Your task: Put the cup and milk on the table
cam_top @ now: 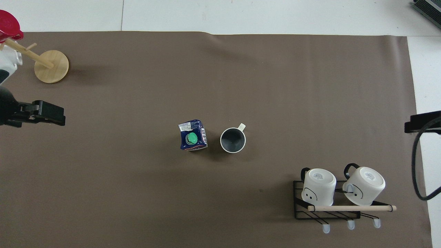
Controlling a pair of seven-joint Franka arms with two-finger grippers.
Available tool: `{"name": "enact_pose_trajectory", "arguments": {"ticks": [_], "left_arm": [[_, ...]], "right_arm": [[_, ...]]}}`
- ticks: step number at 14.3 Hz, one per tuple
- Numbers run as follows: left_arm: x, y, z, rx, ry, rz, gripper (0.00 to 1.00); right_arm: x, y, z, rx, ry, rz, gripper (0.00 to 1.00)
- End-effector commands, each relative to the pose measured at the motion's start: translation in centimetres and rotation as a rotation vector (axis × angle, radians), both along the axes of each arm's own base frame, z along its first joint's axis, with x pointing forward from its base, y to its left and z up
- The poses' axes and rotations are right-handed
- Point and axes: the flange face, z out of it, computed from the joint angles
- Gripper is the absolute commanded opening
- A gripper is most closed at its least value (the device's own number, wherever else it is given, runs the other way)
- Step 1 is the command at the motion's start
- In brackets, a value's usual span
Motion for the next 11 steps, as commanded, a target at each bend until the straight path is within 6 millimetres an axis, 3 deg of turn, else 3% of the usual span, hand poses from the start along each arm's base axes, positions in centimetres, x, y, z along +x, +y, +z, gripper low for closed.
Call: {"name": "enact_pose_trajectory", "arguments": {"ticks": [1,11], "left_arm": [[-0.49,0.12,0.51,-0.015,0.002,-0.009,1.0],[-0.86,0.49,1.09,-0.006,-0.005,0.001,1.0]], "right_arm": [[-0.51,-0.3,0.09,0.022,0.0,0.018,1.0],[-0.51,-0.4,0.09,0.021,0.0,0.016,1.0]]}}
